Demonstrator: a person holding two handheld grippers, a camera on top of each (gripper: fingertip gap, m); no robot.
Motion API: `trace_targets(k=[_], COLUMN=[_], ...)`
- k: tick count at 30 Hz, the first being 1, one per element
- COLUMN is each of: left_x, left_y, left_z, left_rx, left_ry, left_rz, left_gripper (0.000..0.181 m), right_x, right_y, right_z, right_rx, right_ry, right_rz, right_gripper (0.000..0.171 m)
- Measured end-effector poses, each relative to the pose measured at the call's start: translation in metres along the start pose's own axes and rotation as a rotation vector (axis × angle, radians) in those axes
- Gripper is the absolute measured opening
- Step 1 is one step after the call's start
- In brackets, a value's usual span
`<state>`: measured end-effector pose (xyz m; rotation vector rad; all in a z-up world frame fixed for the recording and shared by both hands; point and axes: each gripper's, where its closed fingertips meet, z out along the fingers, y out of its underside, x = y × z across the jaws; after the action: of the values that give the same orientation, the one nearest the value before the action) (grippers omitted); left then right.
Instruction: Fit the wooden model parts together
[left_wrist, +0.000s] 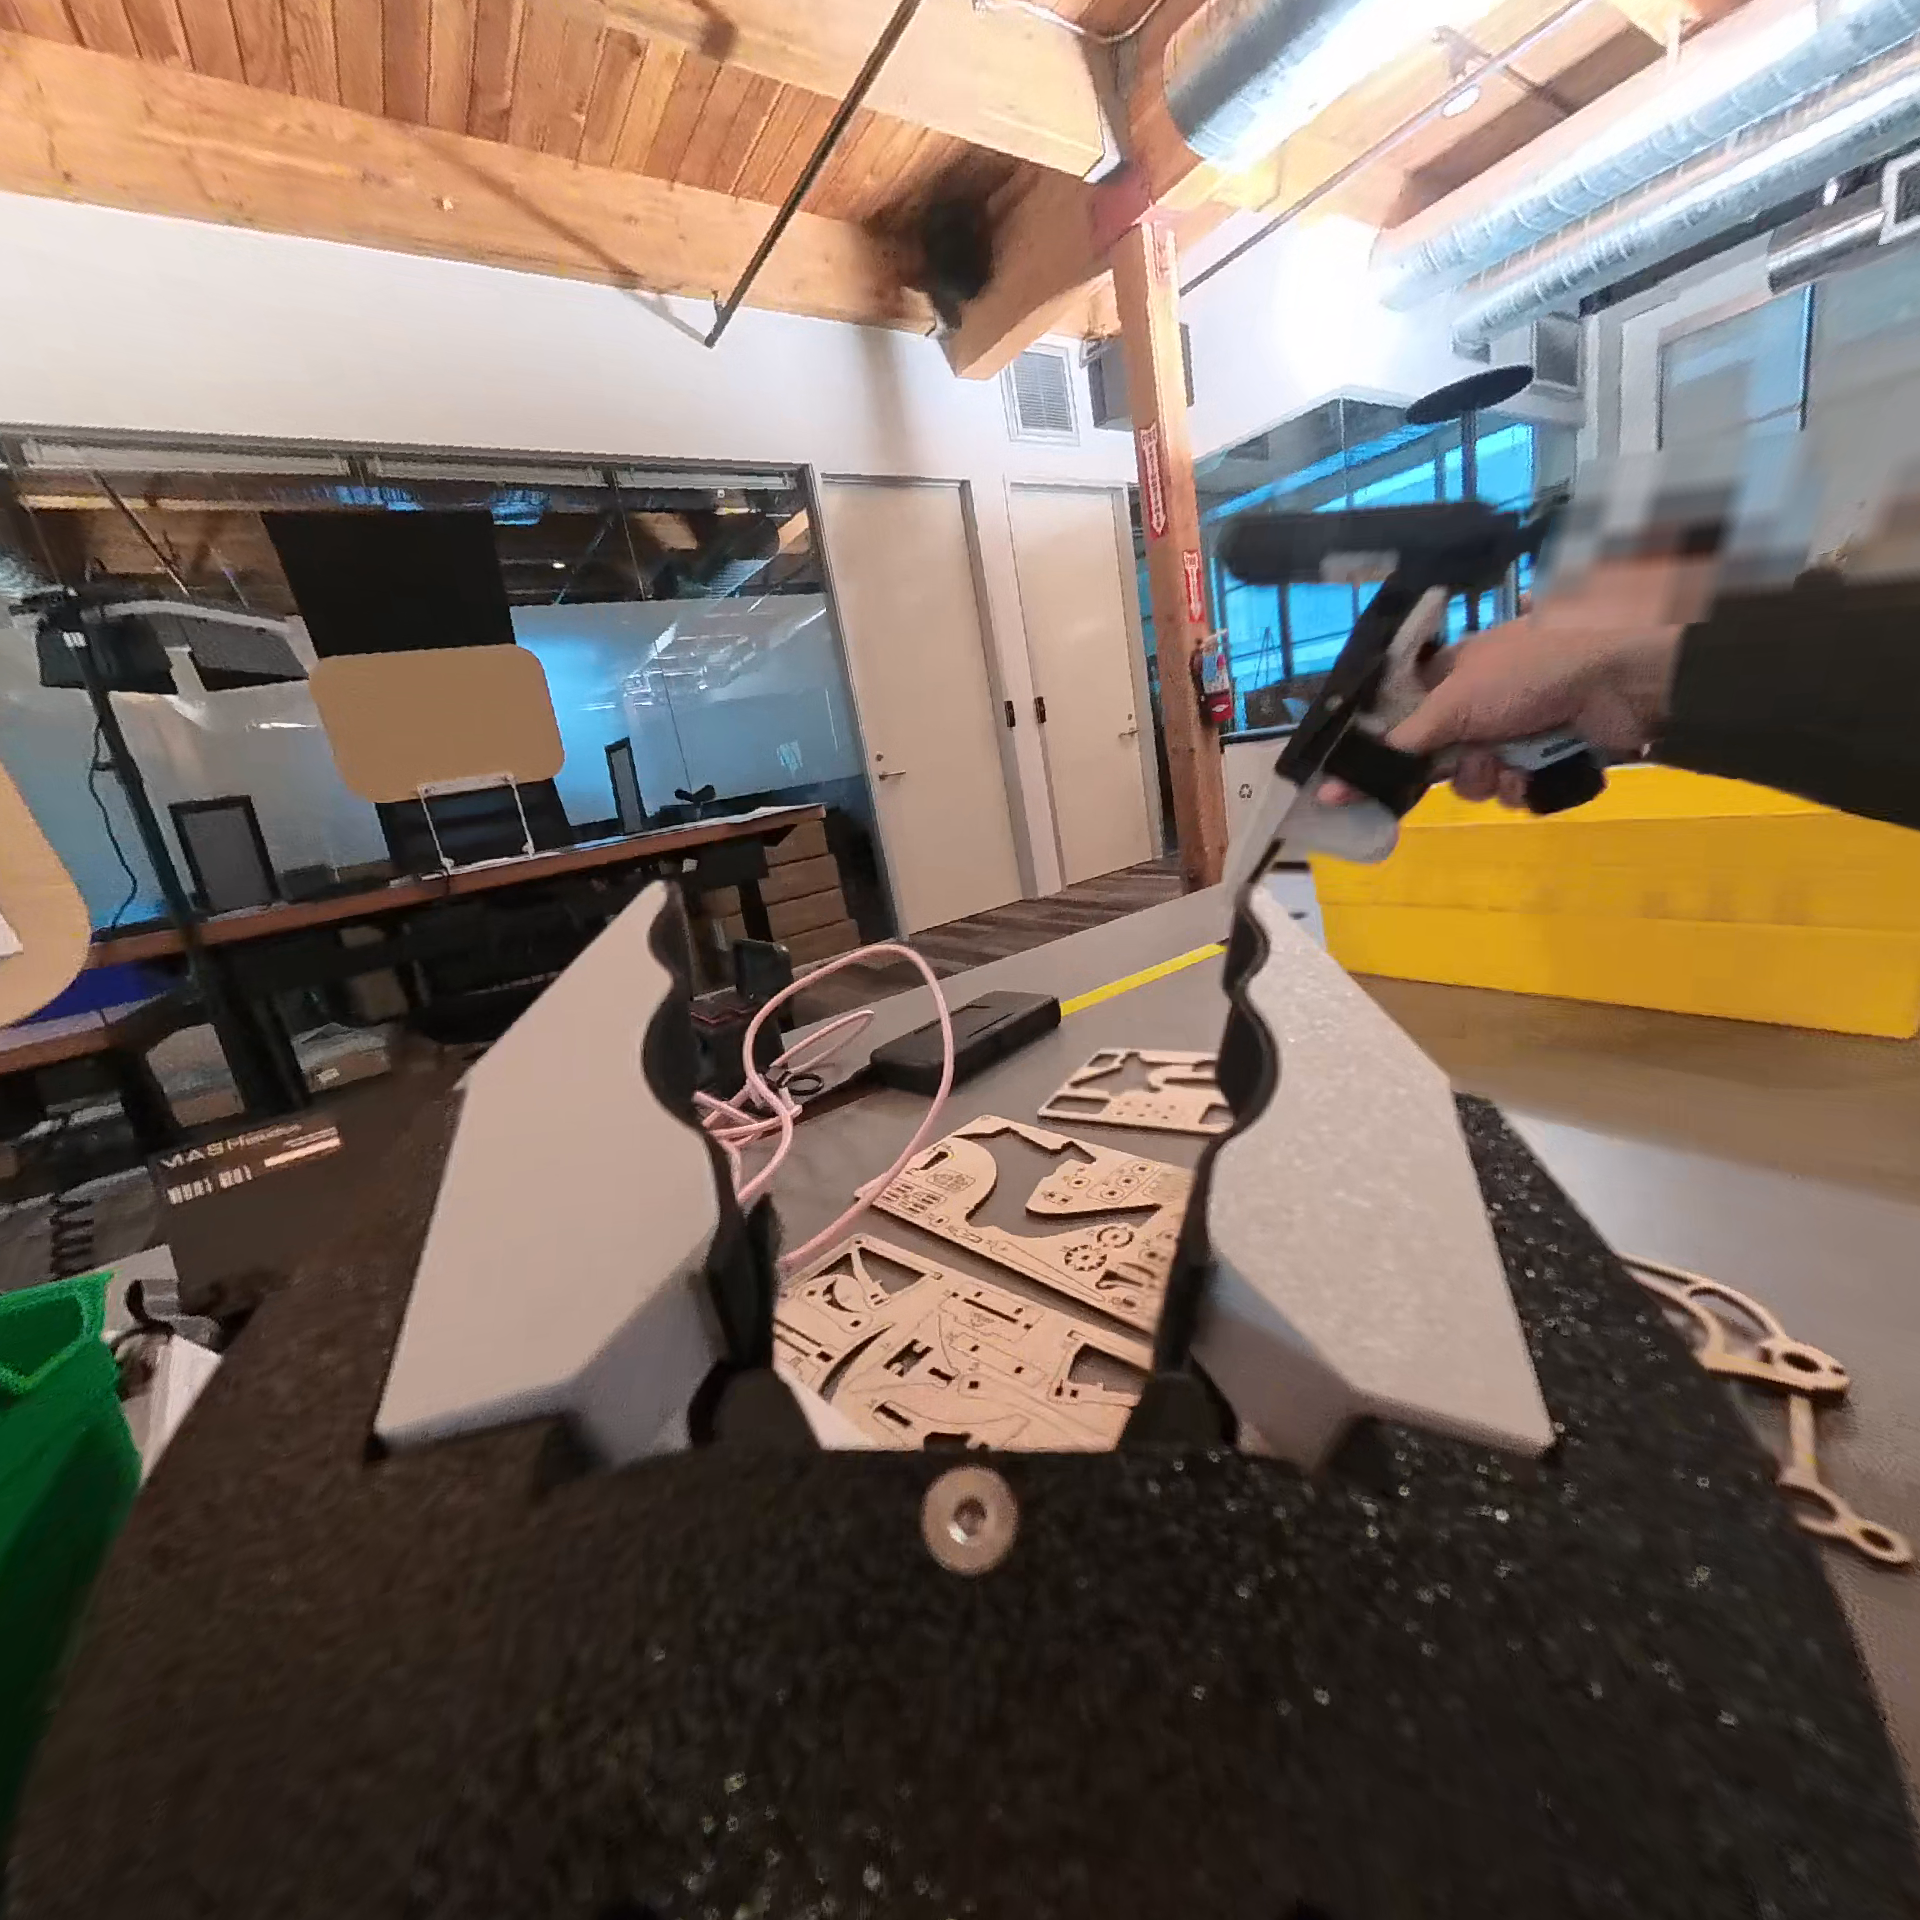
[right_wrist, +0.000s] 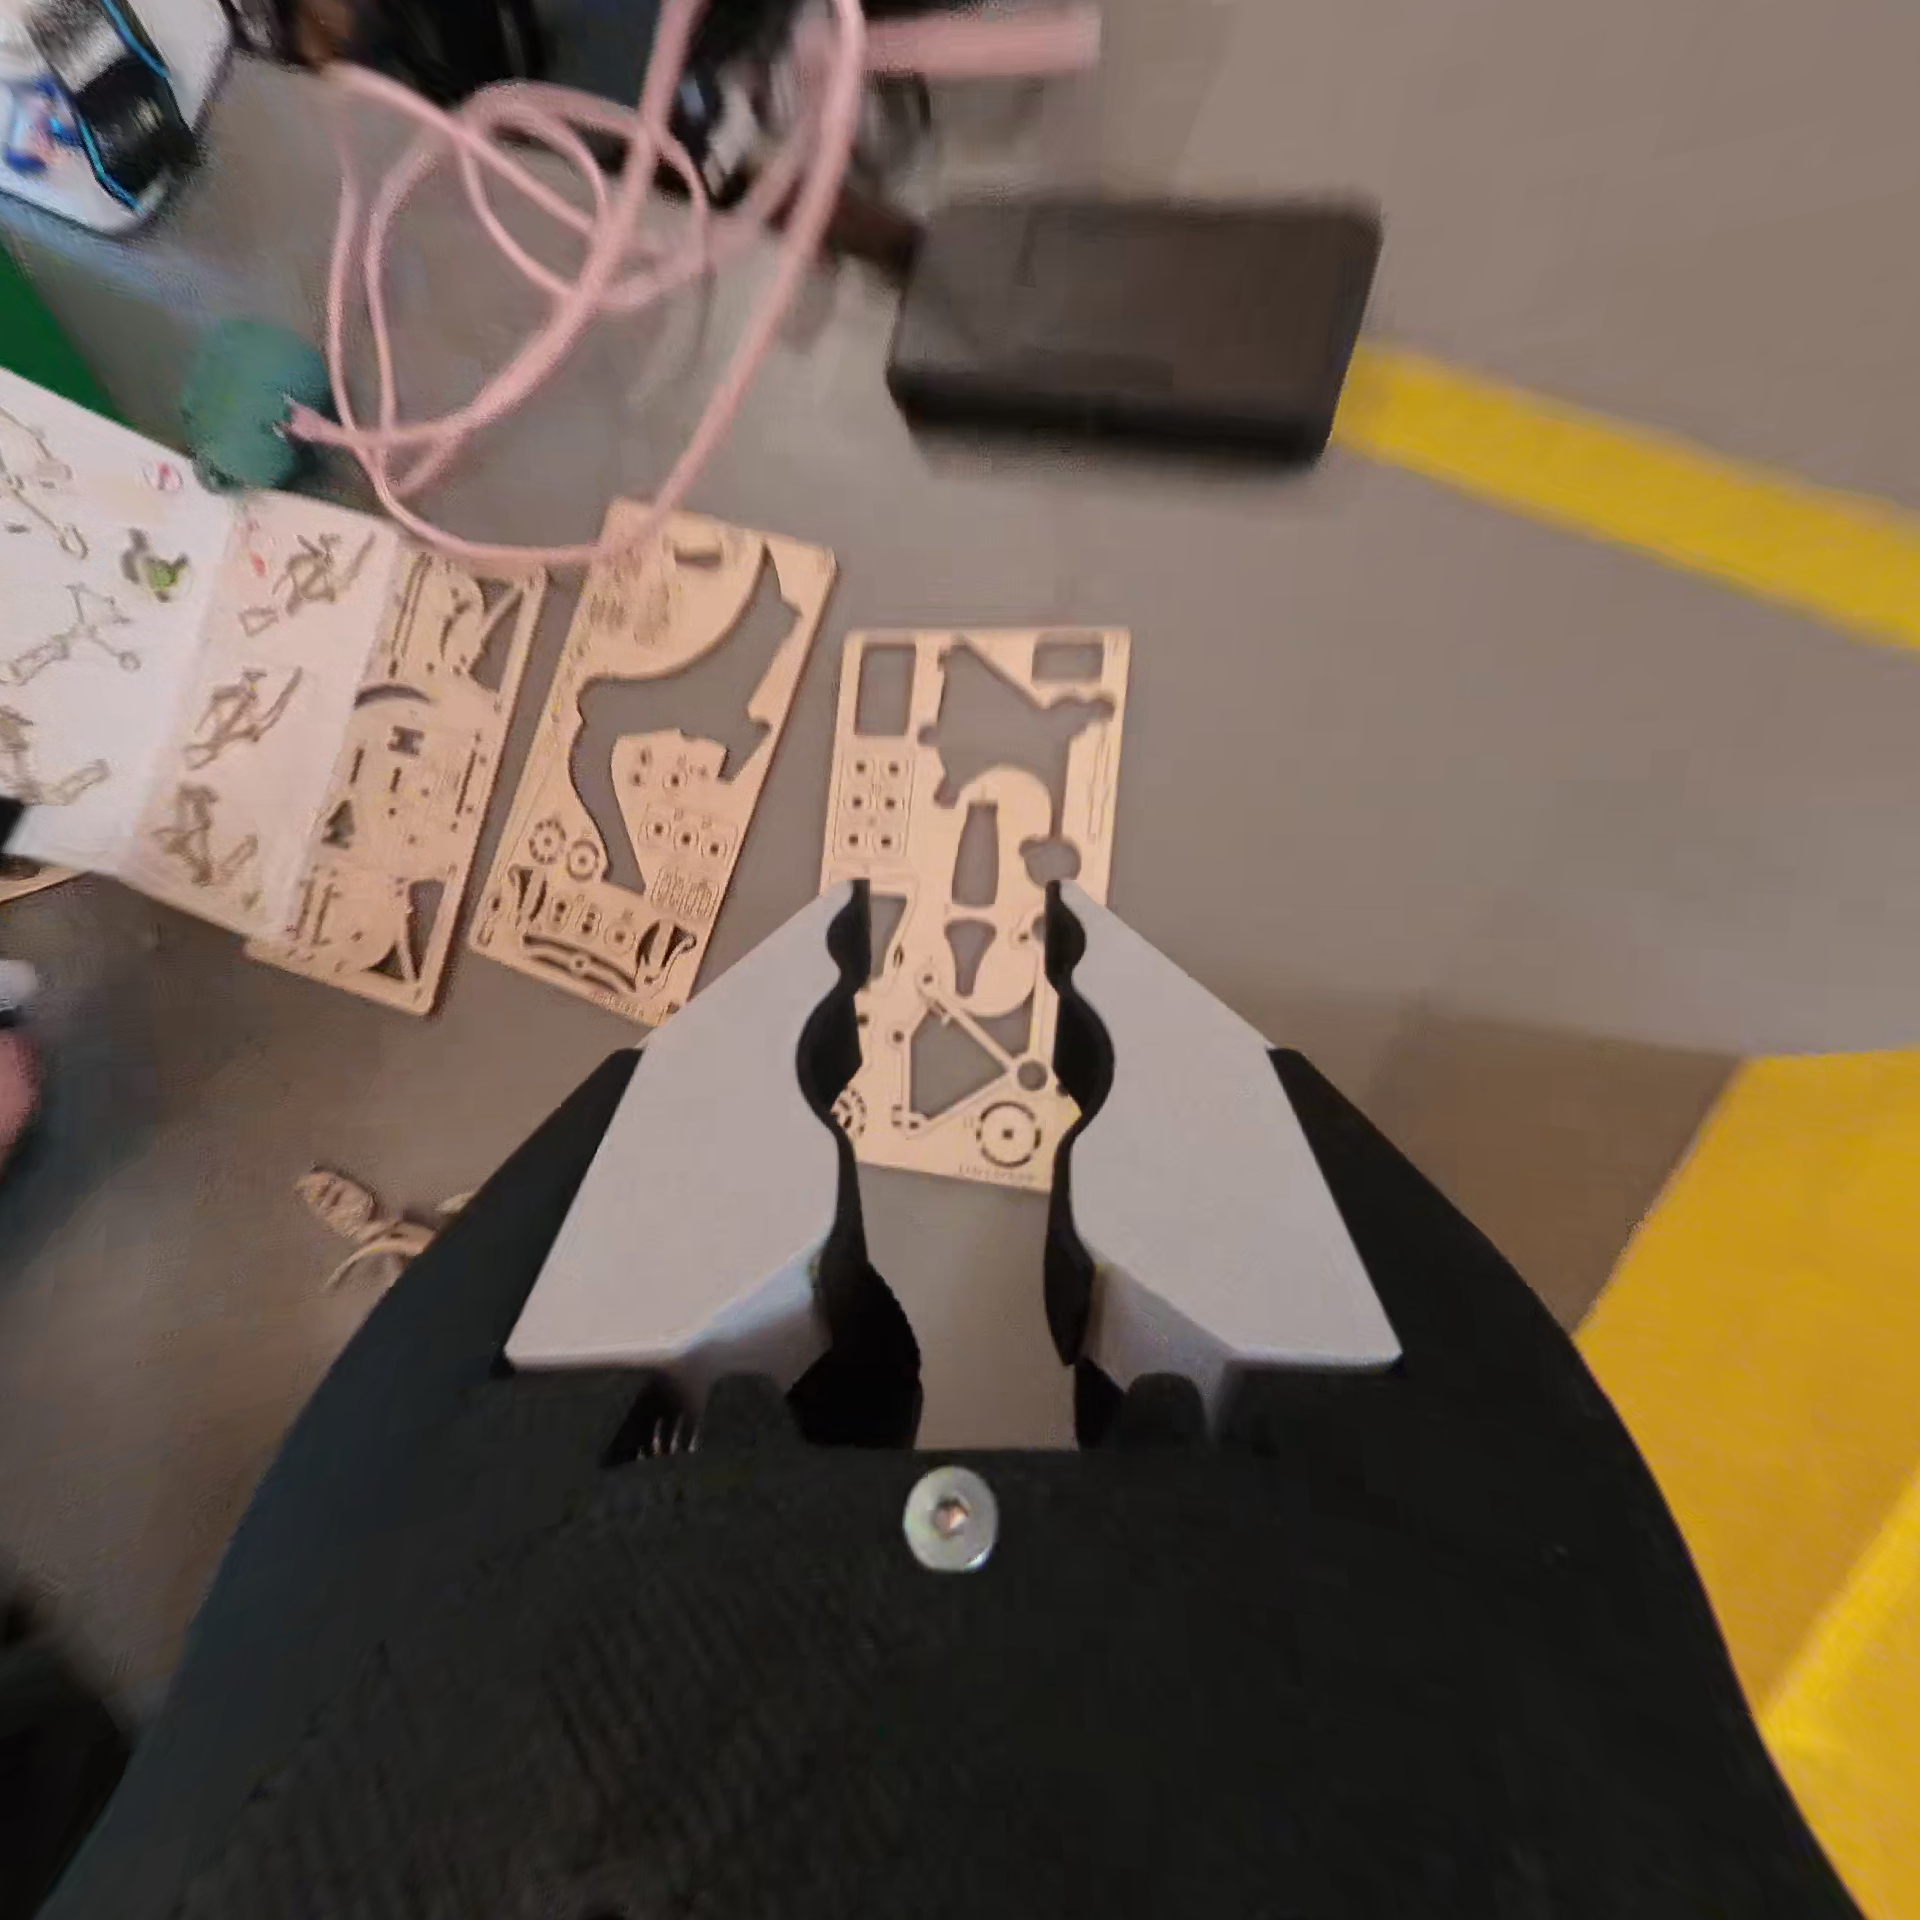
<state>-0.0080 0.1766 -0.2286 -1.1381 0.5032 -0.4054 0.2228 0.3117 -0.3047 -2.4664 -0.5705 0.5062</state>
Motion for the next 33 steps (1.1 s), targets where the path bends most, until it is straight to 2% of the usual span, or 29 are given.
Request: trace_targets(k=[4, 7, 10, 13, 15, 19, 24, 27, 29, 31, 32, 33], left_x=[0.003, 0.007, 0.018, 0.031, 0.041, 0.055, 0.062, 0.067, 0.067, 0.067, 0.067, 0.067], left_y=[-0.008, -0.011, -0.009, -0.006, -0.005, -0.003, 0.0, 0.004, 0.003, 0.005, 0.007, 0.007], left_z=[-0.003, -0.004, -0.002, 0.0, 0.0, -0.001, -0.008, -0.008, -0.009, -0.01, -0.01, -0.012], left_rx=[0.032, 0.043, 0.047, 0.05, 0.054, 0.05, 0.044, 0.036, 0.043, 0.027, 0.019, 0.022], left_ry=[-0.005, -0.005, 0.026, 0.06, 0.096, 0.144, 0.169, 0.185, 0.181, 0.18, 0.182, 0.193], left_rz=[0.044, 0.069, 0.086, 0.109, 0.133, 0.184, 0.159, 0.188, 0.198, 0.186, 0.175, 0.16], left_gripper=[0.085, 0.076, 0.073, 0.073, 0.071, 0.069, 0.063, 0.063, 0.06, 0.06, 0.057, 0.055], right_x=[-0.045, -0.083, -0.088, -0.089, -0.096, -0.112, -0.105, -0.097, -0.098, -0.096, -0.098, -0.105], right_y=[-0.024, -0.01, 0.011, 0.032, 0.04, 0.046, 0.051, 0.051, 0.053, 0.057, 0.059, 0.061], right_z=[-0.044, -0.06, -0.055, -0.056, -0.047, -0.05, -0.048, -0.042, -0.042, -0.041, -0.04, -0.04], right_rx=[0.509, 0.823, 0.932, 1.105, 1.079, 1.102, 1.059, 1.015, 1.013, 0.982, 0.964, 0.965], right_ry=[0.14, 0.154, 0.197, 0.208, 0.253, 0.222, 0.224, 0.26, 0.234, 0.219, 0.184, 0.113], right_rz=[-0.38, -0.617, -0.763, -0.777, -0.897, -0.922, -0.859, -0.846, -0.827, -0.794, -0.757, -0.723], right_gripper=[0.044, 0.05, 0.05, 0.05, 0.05, 0.047, 0.03, 0.026, 0.021, 0.008, 0.0, 0.0])
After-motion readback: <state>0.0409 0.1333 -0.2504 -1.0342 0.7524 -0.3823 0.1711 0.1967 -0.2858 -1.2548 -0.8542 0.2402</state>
